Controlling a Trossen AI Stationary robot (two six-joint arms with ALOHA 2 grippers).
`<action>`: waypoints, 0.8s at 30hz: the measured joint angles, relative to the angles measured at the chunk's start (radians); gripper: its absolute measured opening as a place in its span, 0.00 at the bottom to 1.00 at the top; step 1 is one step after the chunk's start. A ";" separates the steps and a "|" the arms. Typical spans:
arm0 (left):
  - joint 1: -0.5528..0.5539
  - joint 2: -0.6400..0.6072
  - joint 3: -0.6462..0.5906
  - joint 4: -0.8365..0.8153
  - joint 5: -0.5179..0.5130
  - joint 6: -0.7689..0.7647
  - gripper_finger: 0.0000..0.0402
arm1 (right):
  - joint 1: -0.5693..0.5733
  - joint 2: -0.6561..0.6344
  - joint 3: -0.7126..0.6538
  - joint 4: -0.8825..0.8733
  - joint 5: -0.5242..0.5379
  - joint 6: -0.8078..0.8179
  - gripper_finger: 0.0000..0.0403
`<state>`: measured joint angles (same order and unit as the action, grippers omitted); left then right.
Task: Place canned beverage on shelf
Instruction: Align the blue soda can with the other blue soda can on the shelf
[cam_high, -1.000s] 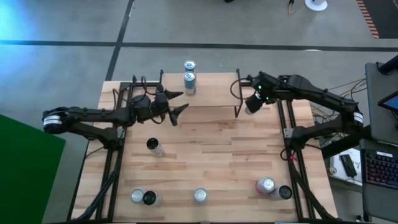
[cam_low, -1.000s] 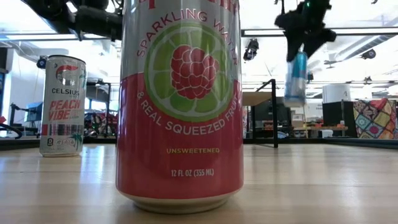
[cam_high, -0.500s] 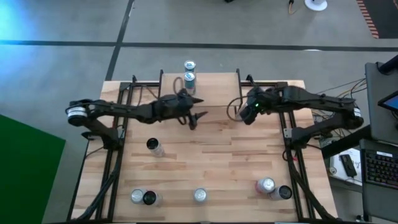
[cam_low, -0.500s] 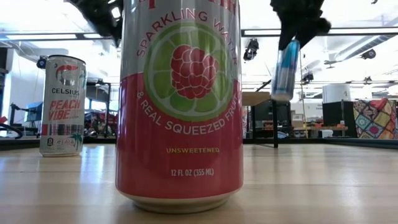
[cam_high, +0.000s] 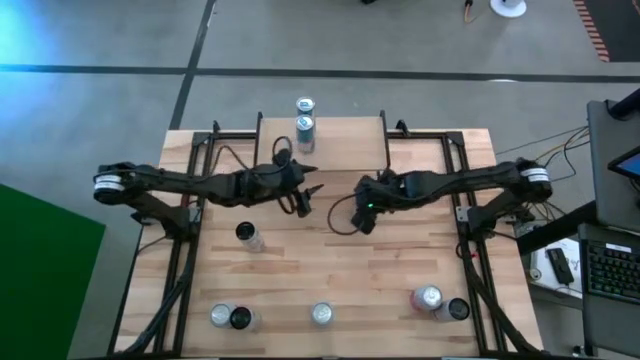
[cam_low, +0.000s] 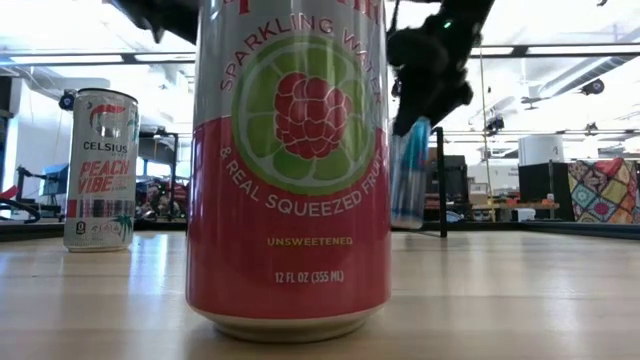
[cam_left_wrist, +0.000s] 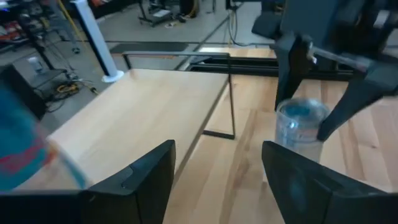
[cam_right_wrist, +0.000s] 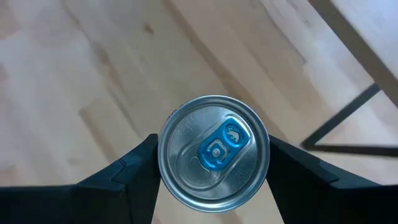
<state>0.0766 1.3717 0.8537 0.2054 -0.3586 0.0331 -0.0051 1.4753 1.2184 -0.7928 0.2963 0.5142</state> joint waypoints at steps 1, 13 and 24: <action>-0.002 -0.020 -0.016 0.001 -0.001 -0.006 0.56 | 0.000 0.025 0.010 0.003 0.015 -0.010 0.59; -0.001 -0.112 -0.112 0.031 -0.097 -0.016 0.56 | 0.000 0.199 0.165 0.029 0.013 -0.081 0.66; -0.003 -0.100 -0.114 0.039 -0.086 0.010 0.56 | 0.003 0.104 0.218 0.014 0.014 -0.170 0.81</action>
<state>0.0738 1.2720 0.7401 0.2445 -0.4446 0.0427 -0.0023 1.5798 1.4364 -0.7784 0.3101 0.3438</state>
